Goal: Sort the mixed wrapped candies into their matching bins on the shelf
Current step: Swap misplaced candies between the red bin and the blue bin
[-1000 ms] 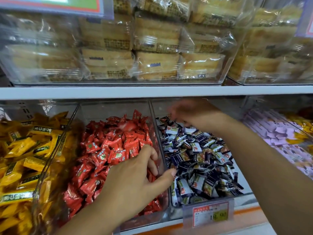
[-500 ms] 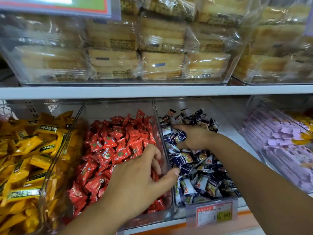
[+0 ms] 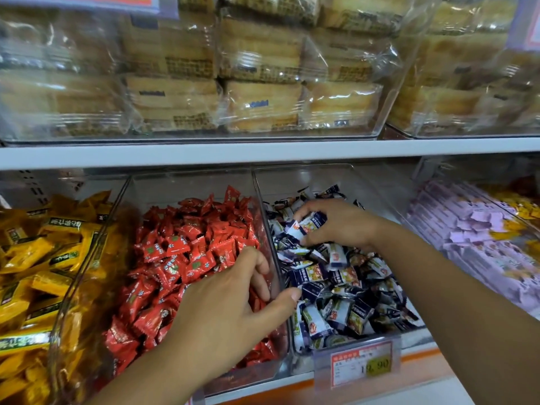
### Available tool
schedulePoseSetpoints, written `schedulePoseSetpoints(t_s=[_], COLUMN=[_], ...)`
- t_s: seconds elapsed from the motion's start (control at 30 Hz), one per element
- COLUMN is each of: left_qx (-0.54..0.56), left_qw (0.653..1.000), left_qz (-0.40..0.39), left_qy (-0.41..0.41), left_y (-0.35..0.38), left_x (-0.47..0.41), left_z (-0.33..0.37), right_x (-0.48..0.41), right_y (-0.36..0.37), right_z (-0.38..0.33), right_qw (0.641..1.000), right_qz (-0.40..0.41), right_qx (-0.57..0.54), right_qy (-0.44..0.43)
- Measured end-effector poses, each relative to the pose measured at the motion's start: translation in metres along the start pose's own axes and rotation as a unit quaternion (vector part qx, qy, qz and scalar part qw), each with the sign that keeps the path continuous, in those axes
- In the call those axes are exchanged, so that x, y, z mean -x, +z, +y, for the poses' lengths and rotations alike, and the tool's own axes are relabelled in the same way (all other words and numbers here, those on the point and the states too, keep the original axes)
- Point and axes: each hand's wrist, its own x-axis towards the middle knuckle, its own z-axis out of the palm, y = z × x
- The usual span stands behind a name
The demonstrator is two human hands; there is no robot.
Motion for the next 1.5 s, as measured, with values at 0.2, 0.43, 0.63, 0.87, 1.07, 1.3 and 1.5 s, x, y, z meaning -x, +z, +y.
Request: schedulePoseSetpoints(t_s=[0.2,0.43,0.63,0.87,1.07,1.3,1.5], left_qx=[-0.009,-0.011,-0.017,-0.017,-0.02,-0.012,-0.008], left_qw=[1.0,1.0,1.0,1.0,1.0,1.0,1.0], left_qz=[0.001,0.001,0.003,0.002,0.006,-0.002,-0.002], left_qy=[0.0,-0.006,-0.009,-0.009,-0.003,-0.005,-0.004], left_y=[0.0,0.0,0.0,0.0,0.0,-0.002,0.0], left_x=[0.001,0.002,0.001,0.002,0.001,0.002,0.001], left_z=[0.0,0.001,0.003,0.002,0.001,0.002,0.0], right_x=[0.023,0.044,0.053,0.026,-0.011,-0.013,-0.002], right_y=[-0.027,-0.04,-0.054,-0.025,0.02,0.006,-0.004], right_z=[-0.005,-0.001,-0.005,-0.011,0.006,0.004,0.002], right_qw=[0.992,0.992,0.996,0.99,0.97,0.993,0.997], right_qz=[0.014,-0.11,-0.054,0.071,-0.01,0.007,0.059], right_qx=[-0.117,-0.052,0.075,0.114,0.242,0.108,0.009], right_qy=[-0.038,-0.014,0.019,-0.044,0.01,0.044,0.056])
